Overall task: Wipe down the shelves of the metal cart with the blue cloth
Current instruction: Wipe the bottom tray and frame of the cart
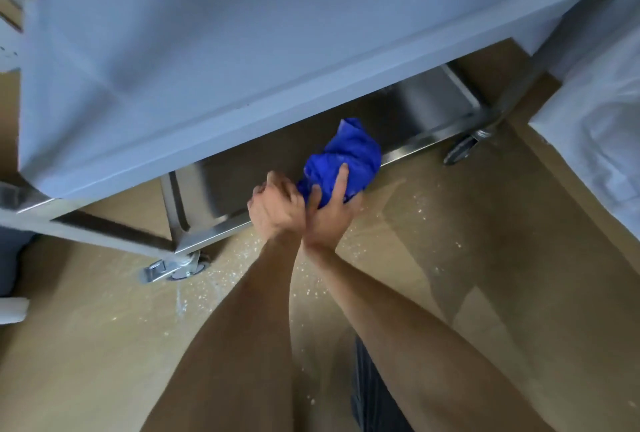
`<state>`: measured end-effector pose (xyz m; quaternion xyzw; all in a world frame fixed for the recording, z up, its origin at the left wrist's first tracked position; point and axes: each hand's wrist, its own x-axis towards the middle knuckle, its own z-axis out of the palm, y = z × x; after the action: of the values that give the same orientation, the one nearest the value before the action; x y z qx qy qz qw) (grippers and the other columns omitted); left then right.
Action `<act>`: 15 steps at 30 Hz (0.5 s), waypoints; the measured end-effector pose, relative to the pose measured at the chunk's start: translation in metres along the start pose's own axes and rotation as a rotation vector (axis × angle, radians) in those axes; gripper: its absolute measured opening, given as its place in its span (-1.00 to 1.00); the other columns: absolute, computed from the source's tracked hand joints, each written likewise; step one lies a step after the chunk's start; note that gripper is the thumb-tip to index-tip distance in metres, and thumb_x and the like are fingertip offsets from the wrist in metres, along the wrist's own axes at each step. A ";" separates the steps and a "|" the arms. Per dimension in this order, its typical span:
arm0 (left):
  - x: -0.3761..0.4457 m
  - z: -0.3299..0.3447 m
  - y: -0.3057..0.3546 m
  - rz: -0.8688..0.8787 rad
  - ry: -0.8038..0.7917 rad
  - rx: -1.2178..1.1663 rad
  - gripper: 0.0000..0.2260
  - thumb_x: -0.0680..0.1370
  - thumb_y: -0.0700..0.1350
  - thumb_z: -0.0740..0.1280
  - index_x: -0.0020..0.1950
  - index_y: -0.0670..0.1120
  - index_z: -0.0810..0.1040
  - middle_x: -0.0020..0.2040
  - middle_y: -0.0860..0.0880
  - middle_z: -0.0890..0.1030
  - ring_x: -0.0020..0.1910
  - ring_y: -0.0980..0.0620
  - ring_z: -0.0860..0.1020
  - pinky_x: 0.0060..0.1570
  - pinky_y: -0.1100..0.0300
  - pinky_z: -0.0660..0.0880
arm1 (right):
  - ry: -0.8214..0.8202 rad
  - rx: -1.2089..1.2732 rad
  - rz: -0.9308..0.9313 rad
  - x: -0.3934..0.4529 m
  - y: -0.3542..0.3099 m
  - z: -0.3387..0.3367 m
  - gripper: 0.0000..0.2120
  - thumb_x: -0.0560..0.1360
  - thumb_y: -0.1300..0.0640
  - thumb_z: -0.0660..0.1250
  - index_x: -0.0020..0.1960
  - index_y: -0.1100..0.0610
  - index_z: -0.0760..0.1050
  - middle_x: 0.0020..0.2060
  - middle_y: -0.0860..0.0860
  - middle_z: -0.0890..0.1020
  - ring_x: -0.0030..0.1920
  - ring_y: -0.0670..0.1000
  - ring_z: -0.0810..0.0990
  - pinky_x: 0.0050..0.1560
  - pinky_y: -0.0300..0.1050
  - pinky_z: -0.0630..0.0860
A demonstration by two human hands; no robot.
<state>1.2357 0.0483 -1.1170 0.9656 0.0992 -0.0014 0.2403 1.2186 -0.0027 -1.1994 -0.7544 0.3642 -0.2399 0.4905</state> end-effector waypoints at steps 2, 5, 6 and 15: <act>-0.020 -0.014 -0.015 -0.067 0.082 -0.015 -0.75 0.54 0.00 0.14 -0.04 -0.14 0.49 -0.05 -0.19 0.60 0.01 -0.23 0.54 -0.04 -0.03 0.45 | -0.214 -0.079 -0.055 -0.043 -0.003 -0.003 -0.62 0.52 -0.28 0.32 0.14 -0.02 0.48 0.05 0.14 0.58 0.06 0.18 0.57 0.19 0.23 0.50; -0.043 -0.039 -0.059 -0.285 0.157 -0.013 -0.74 0.55 -0.01 0.16 -0.03 -0.17 0.52 -0.02 -0.20 0.60 -0.01 -0.25 0.56 -0.09 -0.02 0.46 | -0.523 -0.230 -0.408 -0.088 -0.009 -0.016 -0.67 0.54 -0.09 0.27 0.30 -0.17 0.39 0.13 0.18 0.47 0.12 0.20 0.51 0.15 0.12 0.53; -0.047 -0.048 -0.078 -0.344 0.187 -0.020 -0.78 0.54 -0.08 0.19 -0.01 -0.19 0.53 0.00 -0.22 0.60 -0.01 -0.26 0.56 -0.08 -0.02 0.47 | -0.524 -0.262 -0.477 -0.092 -0.011 -0.019 -0.60 0.52 -0.01 0.27 0.36 -0.16 0.40 0.10 0.17 0.46 0.08 0.20 0.50 0.06 0.07 0.55; -0.037 -0.096 -0.140 -0.681 0.351 -0.225 -0.56 0.55 -0.12 0.23 0.36 -0.23 0.21 0.23 -0.28 0.38 0.13 -0.26 0.44 0.06 -0.07 0.40 | 0.035 -0.408 0.045 0.063 -0.037 -0.044 -0.38 0.54 0.08 0.27 0.56 0.00 0.19 0.45 0.38 0.19 0.42 0.36 0.24 0.37 0.12 0.21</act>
<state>1.1682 0.2065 -1.0953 0.8308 0.4526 0.0951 0.3098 1.2374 -0.0680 -1.1472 -0.8256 0.4303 -0.1631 0.3264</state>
